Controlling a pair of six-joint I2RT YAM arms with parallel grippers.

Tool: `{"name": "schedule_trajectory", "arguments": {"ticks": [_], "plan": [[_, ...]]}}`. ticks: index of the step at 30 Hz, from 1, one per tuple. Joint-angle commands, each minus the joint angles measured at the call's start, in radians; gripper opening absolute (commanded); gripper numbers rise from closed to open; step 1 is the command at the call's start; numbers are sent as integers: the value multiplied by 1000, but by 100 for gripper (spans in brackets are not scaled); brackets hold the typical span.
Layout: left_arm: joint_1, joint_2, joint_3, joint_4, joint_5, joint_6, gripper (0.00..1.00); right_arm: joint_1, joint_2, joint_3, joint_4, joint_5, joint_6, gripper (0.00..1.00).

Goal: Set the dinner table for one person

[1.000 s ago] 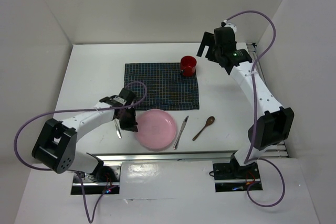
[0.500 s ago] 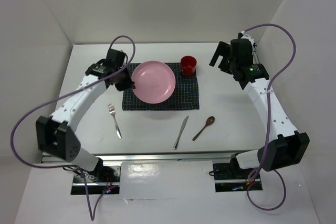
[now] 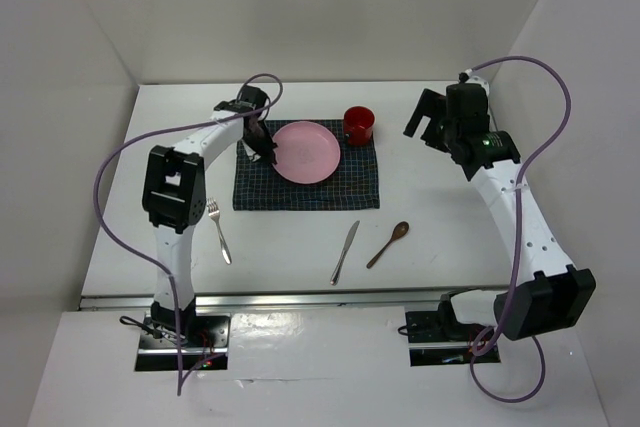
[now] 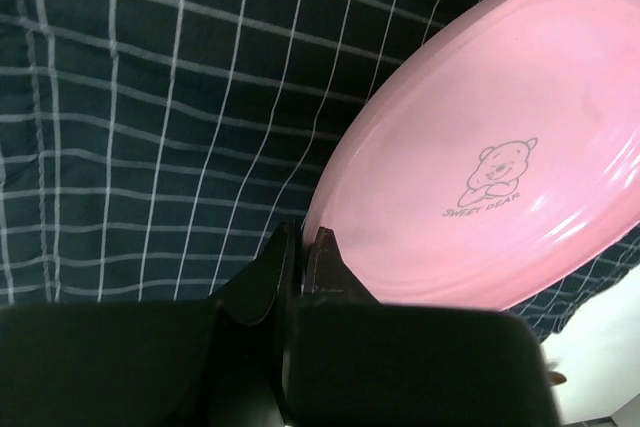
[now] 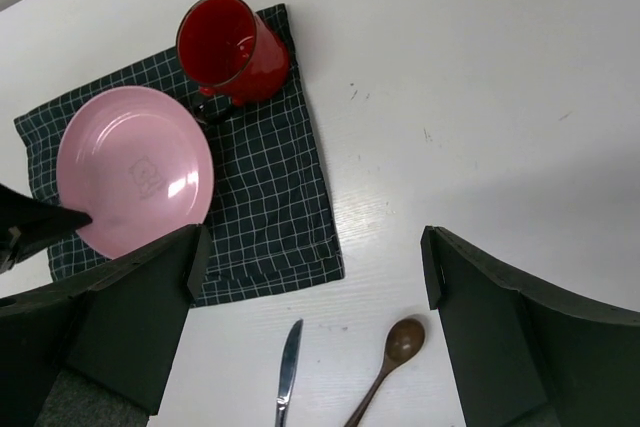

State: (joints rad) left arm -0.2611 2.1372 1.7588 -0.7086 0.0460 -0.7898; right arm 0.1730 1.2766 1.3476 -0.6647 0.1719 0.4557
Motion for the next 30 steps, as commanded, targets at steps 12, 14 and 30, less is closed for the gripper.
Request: {"name": "schedule_trajectory", "arguments": {"ticks": [12, 14, 30], "plan": [[-1, -3, 107, -71, -23, 18, 93, -15, -28, -18, -4, -29, 8, 100], [-1, -106, 62, -95, -69, 18, 93, -15, -28, -18, -4, -38, 8, 100], [91, -780, -887, -45, -276, -236, 84, -6, -19, -82, 50, -112, 17, 100]]}}
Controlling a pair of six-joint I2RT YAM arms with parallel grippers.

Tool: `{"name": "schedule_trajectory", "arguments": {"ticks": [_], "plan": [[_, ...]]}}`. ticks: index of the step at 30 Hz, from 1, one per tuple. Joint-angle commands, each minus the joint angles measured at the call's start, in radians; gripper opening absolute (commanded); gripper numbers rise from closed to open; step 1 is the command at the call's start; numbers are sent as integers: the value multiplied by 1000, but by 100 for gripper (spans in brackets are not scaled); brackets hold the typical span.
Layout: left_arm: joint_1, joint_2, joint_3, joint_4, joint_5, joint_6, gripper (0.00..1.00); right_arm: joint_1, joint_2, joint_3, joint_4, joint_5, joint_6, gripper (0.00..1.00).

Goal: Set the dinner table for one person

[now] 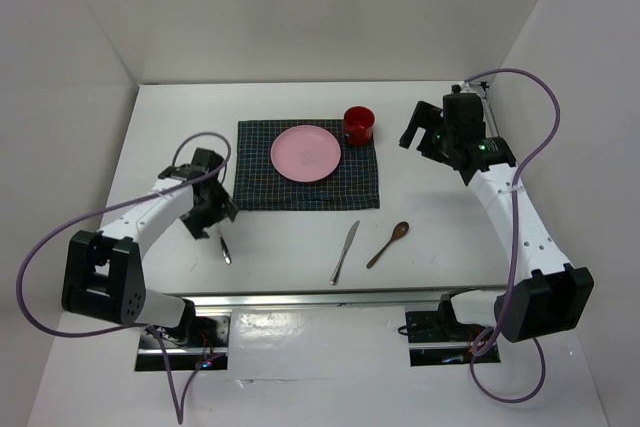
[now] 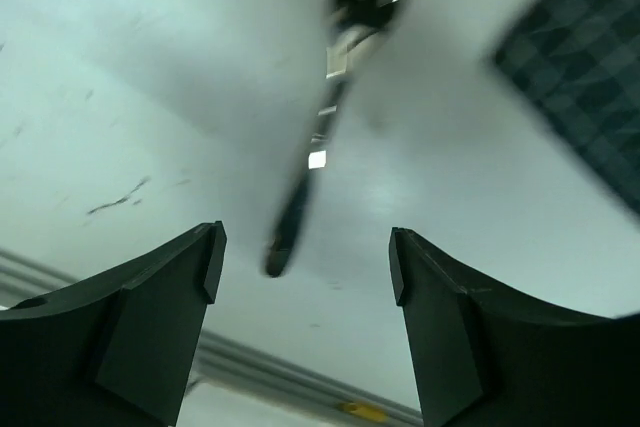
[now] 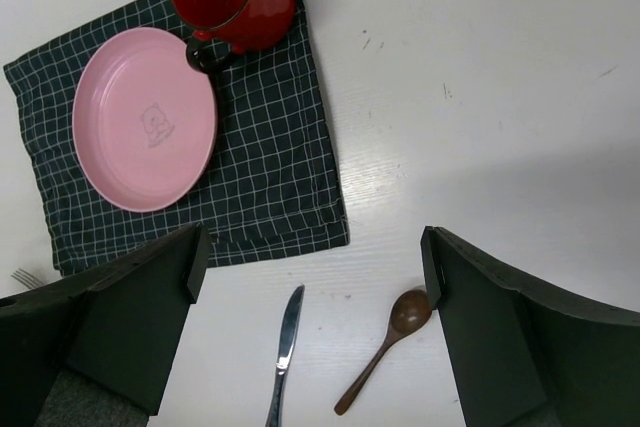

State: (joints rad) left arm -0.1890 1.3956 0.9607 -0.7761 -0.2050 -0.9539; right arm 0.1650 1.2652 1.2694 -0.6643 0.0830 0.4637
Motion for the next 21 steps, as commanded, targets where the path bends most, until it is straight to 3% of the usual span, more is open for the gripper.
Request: {"name": "schedule_trajectory", "arguments": {"ticks": [1, 6, 11, 12, 15, 19, 21], "plan": [[28, -50, -109, 41, -11, -72, 84, 2, -7, -4, 49, -23, 9, 100], [63, -15, -175, 164, 19, -34, 76, 2, 2, -4, 40, -32, 9, 100], [82, 94, -165, 186, -26, -32, 66, 2, -7, -4, 40, -32, 9, 100], [94, 135, -154, 186, -17, -23, 57, 2, -7, -4, 31, -32, 9, 100], [94, 180, -143, 204, 4, -23, 45, 2, -7, -4, 31, -32, 9, 100], [94, 203, -82, 138, -28, -23, 0, 2, -7, 5, 22, -23, 0, 100], [94, 149, -27, 54, -82, -23, 0, 2, -7, 5, 22, -23, 0, 100]]}}
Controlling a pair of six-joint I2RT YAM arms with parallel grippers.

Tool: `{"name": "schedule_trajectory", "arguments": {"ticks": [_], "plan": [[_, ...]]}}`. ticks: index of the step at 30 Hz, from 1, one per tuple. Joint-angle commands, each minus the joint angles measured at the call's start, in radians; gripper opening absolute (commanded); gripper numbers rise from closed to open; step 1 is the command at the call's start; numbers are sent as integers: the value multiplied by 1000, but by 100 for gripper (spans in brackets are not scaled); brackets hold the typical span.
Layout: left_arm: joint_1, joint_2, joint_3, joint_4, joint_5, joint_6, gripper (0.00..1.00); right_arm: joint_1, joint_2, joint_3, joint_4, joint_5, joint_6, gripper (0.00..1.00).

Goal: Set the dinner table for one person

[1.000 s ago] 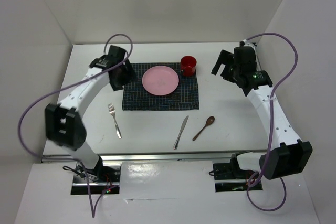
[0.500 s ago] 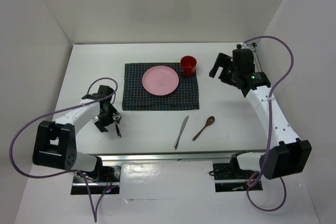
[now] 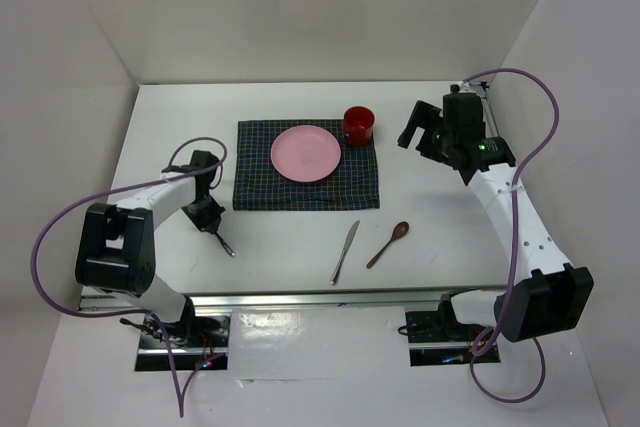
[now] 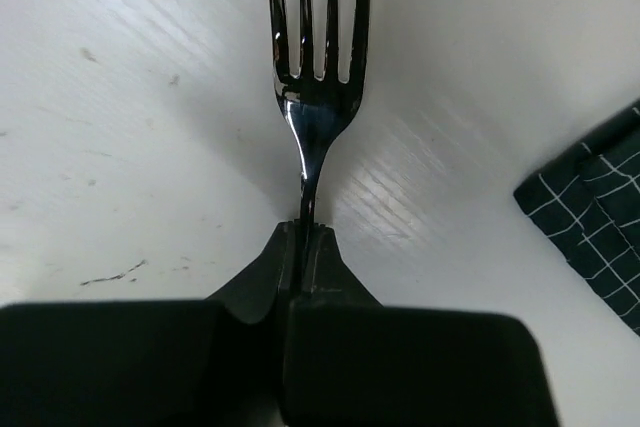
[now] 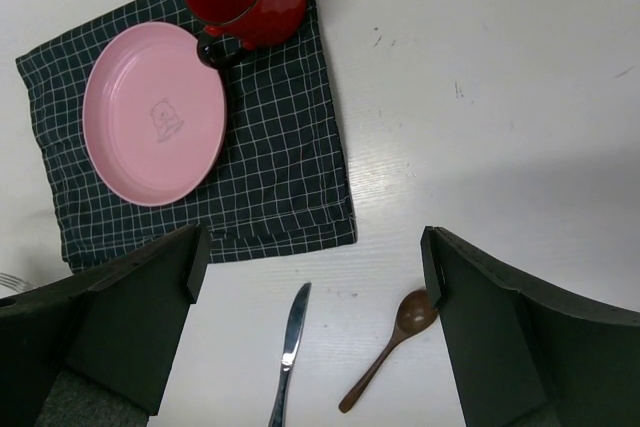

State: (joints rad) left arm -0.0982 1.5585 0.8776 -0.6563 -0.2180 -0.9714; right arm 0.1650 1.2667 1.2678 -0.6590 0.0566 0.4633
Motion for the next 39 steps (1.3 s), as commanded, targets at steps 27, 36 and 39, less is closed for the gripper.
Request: {"name": "schedule_trajectory", "arguments": {"ticks": [27, 36, 39], "plan": [[-202, 762, 1195, -362, -38, 579, 0, 42, -67, -131, 5, -37, 14, 100], [-202, 718, 1155, -353, -6, 542, 44, 102, -86, -286, 47, -29, 73, 100], [-202, 643, 1126, -353, -6, 531, 46, 149, -95, -364, 38, -20, 115, 100]]}}
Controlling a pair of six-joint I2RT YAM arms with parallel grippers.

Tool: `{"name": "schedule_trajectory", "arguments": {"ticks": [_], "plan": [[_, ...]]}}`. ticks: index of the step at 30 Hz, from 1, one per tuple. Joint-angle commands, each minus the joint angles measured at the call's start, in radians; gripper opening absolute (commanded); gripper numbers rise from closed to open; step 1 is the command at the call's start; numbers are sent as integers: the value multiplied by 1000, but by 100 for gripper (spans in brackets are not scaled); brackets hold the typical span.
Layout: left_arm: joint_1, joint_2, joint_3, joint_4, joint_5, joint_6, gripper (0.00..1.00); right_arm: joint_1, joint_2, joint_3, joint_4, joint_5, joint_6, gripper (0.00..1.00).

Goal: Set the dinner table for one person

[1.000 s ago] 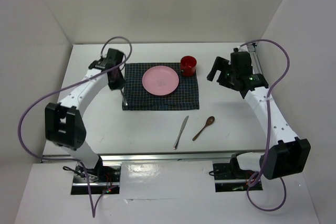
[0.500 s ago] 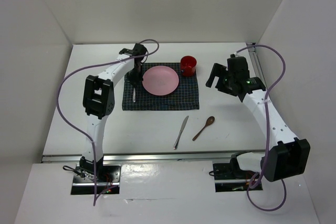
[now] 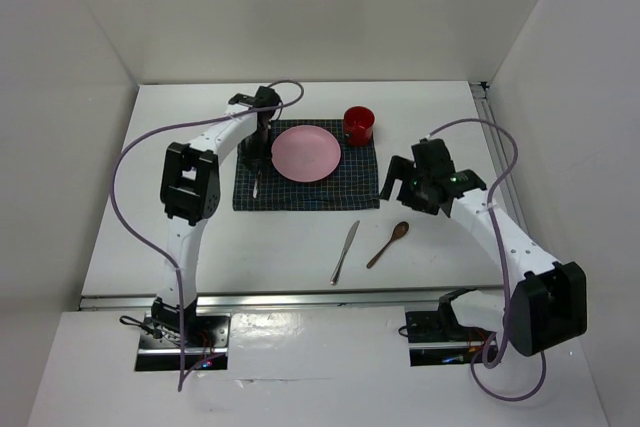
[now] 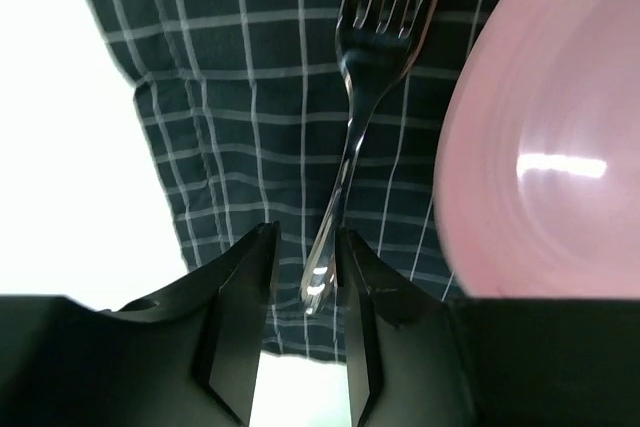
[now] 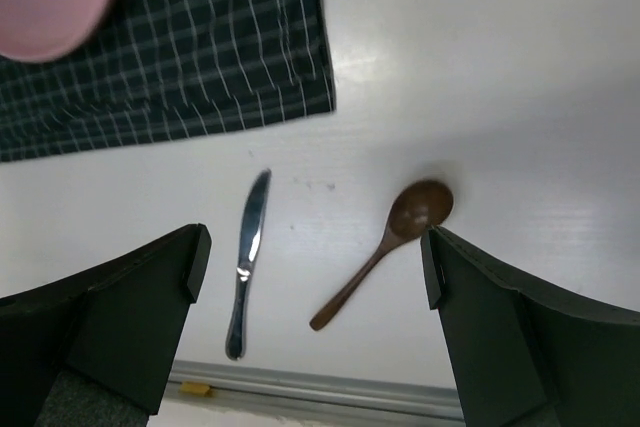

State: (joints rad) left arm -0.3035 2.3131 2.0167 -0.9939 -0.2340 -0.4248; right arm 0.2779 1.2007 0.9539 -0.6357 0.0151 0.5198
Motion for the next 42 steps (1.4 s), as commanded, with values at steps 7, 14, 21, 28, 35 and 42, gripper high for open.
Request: {"name": "schedule_trajectory", "arguments": {"ticks": [7, 14, 21, 28, 35, 42], "plan": [[-22, -438, -159, 1, 16, -121, 46, 115, -29, -150, -62, 143, 322, 100], [-66, -667, -317, 49, 47, -160, 46, 148, 14, -267, 2, 59, 427, 83], [-88, -791, -349, 52, 64, -169, 44, 216, 118, -299, 99, 48, 468, 57], [-88, -842, -371, 61, 62, -160, 44, 238, 181, -218, -5, 198, 483, 0], [-88, -851, -360, 47, 50, -150, 44, 238, 123, 15, -3, 258, 142, 0], [-88, -870, -369, 47, 27, -140, 44, 227, 391, 277, 57, 148, -50, 0]]}}
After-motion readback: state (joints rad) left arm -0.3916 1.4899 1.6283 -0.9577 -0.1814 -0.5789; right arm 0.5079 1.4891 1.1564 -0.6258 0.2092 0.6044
